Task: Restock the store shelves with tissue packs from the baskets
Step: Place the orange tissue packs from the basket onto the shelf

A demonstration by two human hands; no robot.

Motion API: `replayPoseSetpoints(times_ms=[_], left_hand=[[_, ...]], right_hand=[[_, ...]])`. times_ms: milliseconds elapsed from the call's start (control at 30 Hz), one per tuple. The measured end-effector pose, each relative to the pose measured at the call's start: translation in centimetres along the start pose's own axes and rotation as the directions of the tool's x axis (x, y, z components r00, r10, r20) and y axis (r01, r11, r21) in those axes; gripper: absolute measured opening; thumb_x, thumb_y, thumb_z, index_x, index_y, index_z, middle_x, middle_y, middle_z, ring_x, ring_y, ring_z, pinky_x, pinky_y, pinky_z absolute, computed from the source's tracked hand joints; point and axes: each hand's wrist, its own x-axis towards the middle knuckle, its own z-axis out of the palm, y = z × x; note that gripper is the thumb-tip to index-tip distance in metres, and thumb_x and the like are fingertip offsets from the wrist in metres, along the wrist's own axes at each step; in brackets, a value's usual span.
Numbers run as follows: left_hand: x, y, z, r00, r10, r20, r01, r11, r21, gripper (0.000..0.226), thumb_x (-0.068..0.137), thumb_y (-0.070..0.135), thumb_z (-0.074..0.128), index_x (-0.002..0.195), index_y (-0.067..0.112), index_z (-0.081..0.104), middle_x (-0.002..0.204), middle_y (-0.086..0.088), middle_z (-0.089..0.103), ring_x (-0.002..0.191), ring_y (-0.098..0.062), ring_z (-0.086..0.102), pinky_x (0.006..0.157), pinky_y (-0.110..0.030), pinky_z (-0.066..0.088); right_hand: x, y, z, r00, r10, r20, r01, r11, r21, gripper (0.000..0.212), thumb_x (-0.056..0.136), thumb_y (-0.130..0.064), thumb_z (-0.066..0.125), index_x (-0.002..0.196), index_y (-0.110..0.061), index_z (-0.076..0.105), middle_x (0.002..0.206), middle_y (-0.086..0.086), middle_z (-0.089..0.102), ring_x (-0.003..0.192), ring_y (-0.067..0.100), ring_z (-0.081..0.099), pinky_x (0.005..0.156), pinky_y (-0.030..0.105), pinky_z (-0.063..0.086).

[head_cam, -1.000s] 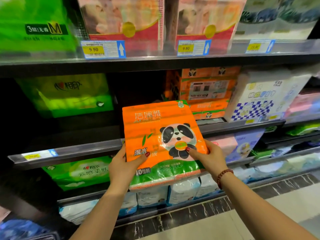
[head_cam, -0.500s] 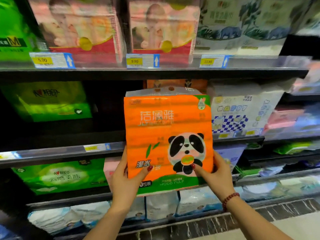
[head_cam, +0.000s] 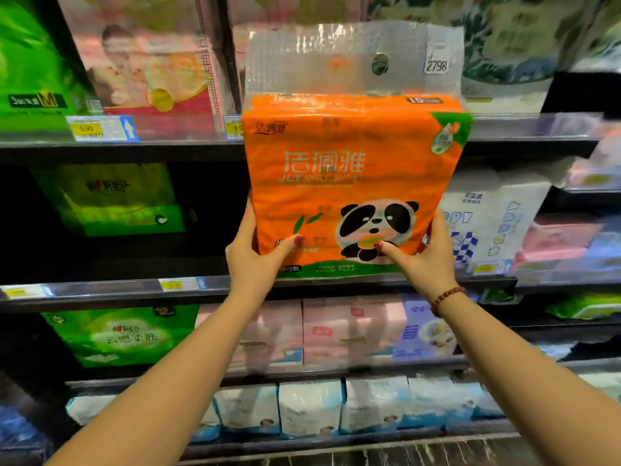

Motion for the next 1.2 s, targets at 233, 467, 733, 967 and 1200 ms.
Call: replayPoseSetpoints(times_ms=[233,467,733,967,1200], left_hand=[[2.5,-1.5,2.1,0.995,-0.048,-0.084,0.043,0.998,-0.054,0.066,0.080,0.036,0.074,0.139,0.025,0.046,0.120,0.006,0.065,0.108,-0.006,0.062,0.089,-0.027,0.054],[3.4,-5.2,2.8,0.988,-0.089,-0.123,0.086,0.996,-0.034,0.022,0.084,0.025,0.073,0.102,0.029,0.063,0.090,0.016,0.067,0.084,0.006,0.064,0.078,-0.019,0.055],[2.8,-8.2,3.8,0.986,-0.113,-0.124,0.113,0.994,-0.007,0.023,0.086,0.018,0.070,0.098,0.036,0.064,0.086,0.024,0.066,0.083,0.015,0.061,0.068,0.000,0.044],[2.2,-9.7,4.4,0.984,-0.134,-0.120,0.139,0.989,0.039,0.018,0.086,0.019,0.071,0.099,0.029,0.064,0.087,0.025,0.063,0.082,0.020,0.058,0.067,0.003,0.042],[2.1,-10.3,4.6,0.980,-0.180,-0.089,0.182,0.983,0.016,0.022,0.086,0.022,0.071,0.106,0.026,0.064,0.089,0.026,0.062,0.083,0.023,0.056,0.065,0.004,0.041]], right_hand=[[2.3,1.6,1.8,0.993,-0.027,-0.118,0.026,1.000,-0.013,0.063,0.067,-0.020,0.085,0.112,-0.027,0.042,0.106,-0.011,0.053,0.101,0.001,0.056,0.083,0.018,0.050],[3.7,4.5,4.0,0.991,-0.022,-0.129,0.007,0.993,-0.117,0.072,0.066,-0.015,0.086,0.122,-0.010,0.040,0.110,-0.002,0.049,0.103,0.019,0.053,0.090,0.035,0.049],[3.7,8.3,4.8,0.993,0.071,-0.089,-0.081,0.990,-0.111,0.071,0.068,-0.014,0.085,0.110,-0.033,0.031,0.101,-0.016,0.047,0.092,-0.003,0.051,0.078,0.013,0.040],[3.4,9.3,4.0,0.997,0.076,-0.031,-0.080,0.983,-0.167,0.071,0.069,-0.015,0.084,0.115,-0.032,0.032,0.110,-0.008,0.046,0.102,0.010,0.048,0.088,0.024,0.042],[2.7,9.4,4.3,0.990,0.132,-0.048,-0.140,0.965,-0.221,0.067,0.071,-0.016,0.082,0.112,-0.026,0.030,0.108,-0.006,0.042,0.100,0.011,0.044,0.086,0.026,0.039]])
